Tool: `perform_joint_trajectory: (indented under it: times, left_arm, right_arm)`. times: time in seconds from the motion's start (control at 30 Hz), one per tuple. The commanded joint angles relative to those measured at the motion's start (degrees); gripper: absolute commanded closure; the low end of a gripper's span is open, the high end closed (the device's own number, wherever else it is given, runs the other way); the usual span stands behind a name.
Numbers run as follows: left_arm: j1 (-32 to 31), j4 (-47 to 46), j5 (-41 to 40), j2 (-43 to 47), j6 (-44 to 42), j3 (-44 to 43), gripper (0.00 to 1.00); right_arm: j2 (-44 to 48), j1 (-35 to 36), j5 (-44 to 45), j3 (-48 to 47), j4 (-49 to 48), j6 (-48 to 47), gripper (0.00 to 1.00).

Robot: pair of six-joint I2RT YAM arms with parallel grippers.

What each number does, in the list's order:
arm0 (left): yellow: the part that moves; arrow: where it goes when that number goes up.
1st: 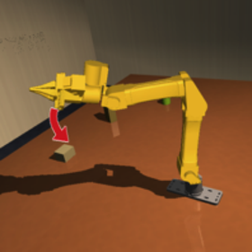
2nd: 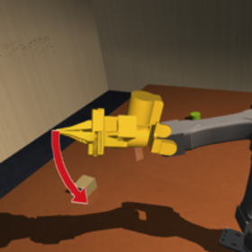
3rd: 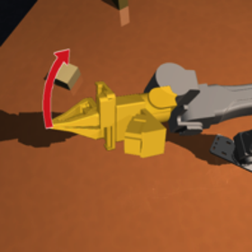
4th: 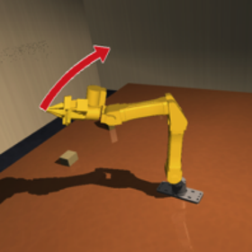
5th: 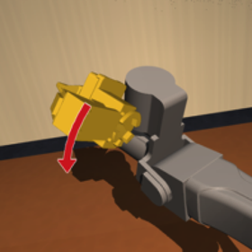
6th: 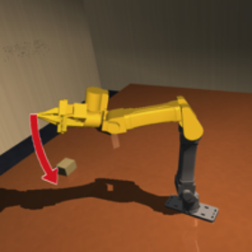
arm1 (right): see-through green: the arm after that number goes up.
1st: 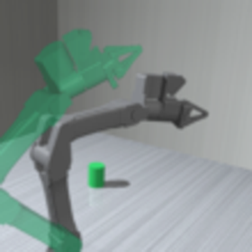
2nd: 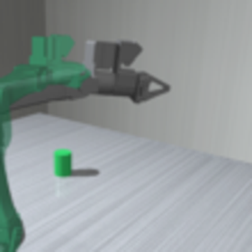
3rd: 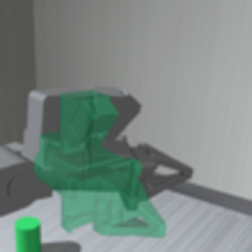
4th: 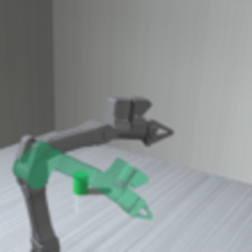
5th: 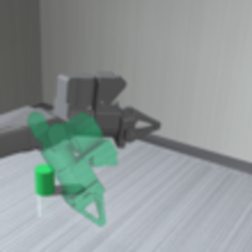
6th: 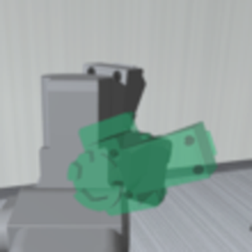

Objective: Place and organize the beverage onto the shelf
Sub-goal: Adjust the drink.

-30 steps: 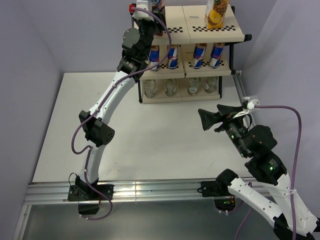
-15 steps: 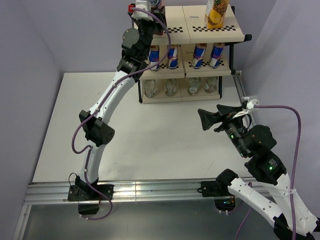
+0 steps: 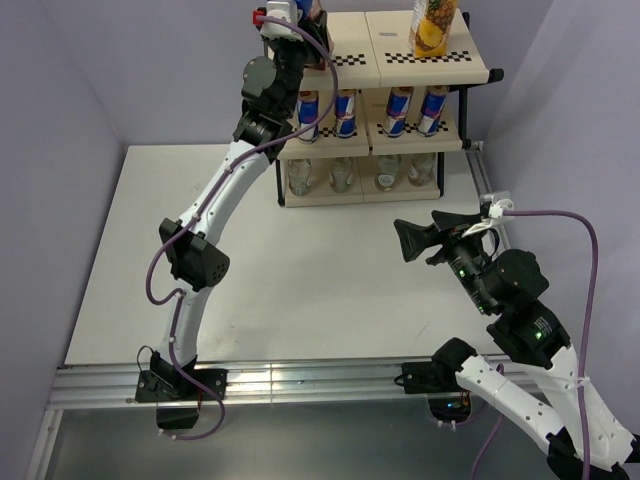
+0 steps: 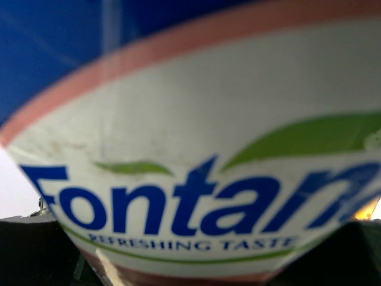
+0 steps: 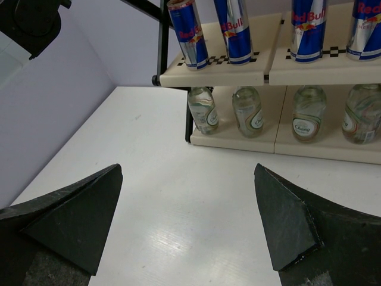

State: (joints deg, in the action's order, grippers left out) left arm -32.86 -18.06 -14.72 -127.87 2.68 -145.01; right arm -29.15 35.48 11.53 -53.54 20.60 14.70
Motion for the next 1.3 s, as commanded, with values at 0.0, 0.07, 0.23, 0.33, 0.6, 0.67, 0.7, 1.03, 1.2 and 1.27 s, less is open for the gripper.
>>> perform_joint_trajectory:
  times: [0.0,0.07,0.23,0.33,0.6,0.67,0.7,1.03,1.2,1.27]
  left_arm:
    - [0.61,-1.97,0.92,2.10,1.10,-1.95,0.78]
    - [0.69,-1.80,2.50,2.98,2.33,-1.42,0.82]
    - [1.04,-6.09,7.60,7.37,8.99,0.79,0.99]
    - [1.22,-7.94,11.46,7.73,12.95,-1.41,0.99]
    - [1.31,-19.19,22.09,11.85,19.91,0.17,0.99]
    - [1.22,-20.77,22.02,12.12,20.44,-0.80,0.99]
    - [1.22,-20.78,22.10,12.12,20.52,-1.41,0.99]
    - [0.61,-19.22,38.16,22.48,29.84,4.11,0.99]
    - [-5.18,-10.78,45.22,35.55,26.52,19.30,0.99]
    - [-8.60,-5.77,46.70,38.65,24.75,26.60,0.99]
  right_arm:
    - [-0.73,-0.06,0.42,0.36,-2.40,-0.02,0.02]
    - [-1.00,0.02,0.34,0.45,-2.58,-0.11,0.02]
    - [-1.79,0.02,-0.37,-0.07,-3.28,0.07,0.02]
    - [-2.05,0.02,-0.37,-0.43,-3.64,0.33,0.02]
    - [-2.76,0.02,-1.24,-1.57,-4.86,1.38,0.02]
    - [-2.76,0.02,-1.60,-1.57,-5.57,1.91,0.02]
    - [-2.93,0.02,-1.51,-1.83,-5.48,1.91,0.02]
    - [-5.56,0.02,4.82,-14.47,0.48,-3.27,0.01]
    - [-8.29,0.02,2.28,-26.24,6.38,-2.05,0.01]
    - [-10.75,0.02,-4.30,-29.15,7.61,-1.34,0.00]
